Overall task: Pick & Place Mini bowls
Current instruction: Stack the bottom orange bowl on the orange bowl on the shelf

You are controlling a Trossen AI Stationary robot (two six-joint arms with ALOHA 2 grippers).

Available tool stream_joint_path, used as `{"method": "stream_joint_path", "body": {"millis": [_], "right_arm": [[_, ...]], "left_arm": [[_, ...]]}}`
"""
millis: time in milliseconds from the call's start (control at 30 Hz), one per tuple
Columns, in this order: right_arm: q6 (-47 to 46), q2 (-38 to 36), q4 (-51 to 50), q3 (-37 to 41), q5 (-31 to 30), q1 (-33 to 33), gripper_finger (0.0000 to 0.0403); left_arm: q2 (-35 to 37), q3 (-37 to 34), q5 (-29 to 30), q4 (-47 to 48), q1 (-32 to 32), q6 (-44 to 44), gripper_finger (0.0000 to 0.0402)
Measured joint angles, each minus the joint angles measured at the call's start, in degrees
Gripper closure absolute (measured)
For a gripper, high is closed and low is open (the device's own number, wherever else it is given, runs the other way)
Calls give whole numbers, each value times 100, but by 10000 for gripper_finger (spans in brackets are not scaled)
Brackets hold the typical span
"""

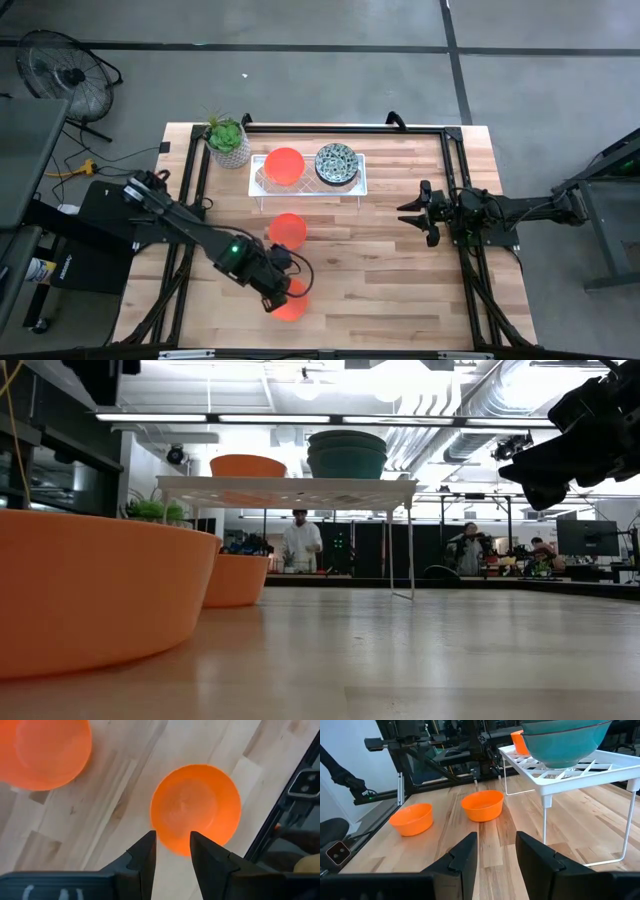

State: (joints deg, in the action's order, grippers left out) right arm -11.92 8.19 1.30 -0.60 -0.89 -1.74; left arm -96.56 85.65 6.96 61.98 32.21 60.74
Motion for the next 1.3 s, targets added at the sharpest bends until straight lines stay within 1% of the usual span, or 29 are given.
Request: {"method": "stream_joint_path", "body": {"millis": [200,500,700,833,967,1067,1167,1300], "right_arm": [[0,0,2,2,0,0,281],[0,2,2,2,0,-1,281],[0,7,2,2,0,0,281],[0,7,4,2,0,0,281],[0,7,4,2,0,-2,281],[0,7,4,2,1,-2,281],[0,7,9,2,0,0,281],[0,0,19,4,0,0,281]], "left_arm": [[-409,-2,-134,-569,4,21,285],[-758,4,-20,-1379,0,16,285],[-868,-1,-10,-1355,4,-8,285],[-887,-1,1,-1148,2,-8,285],[-932,0,-386,-613,2,46,285],[-1132,-7,-634,-528,-26,-3,285],[-1186,8,-870,-451,-35,-69,285],[-1219,-8,-950,-268,-33,-181,285]]}}
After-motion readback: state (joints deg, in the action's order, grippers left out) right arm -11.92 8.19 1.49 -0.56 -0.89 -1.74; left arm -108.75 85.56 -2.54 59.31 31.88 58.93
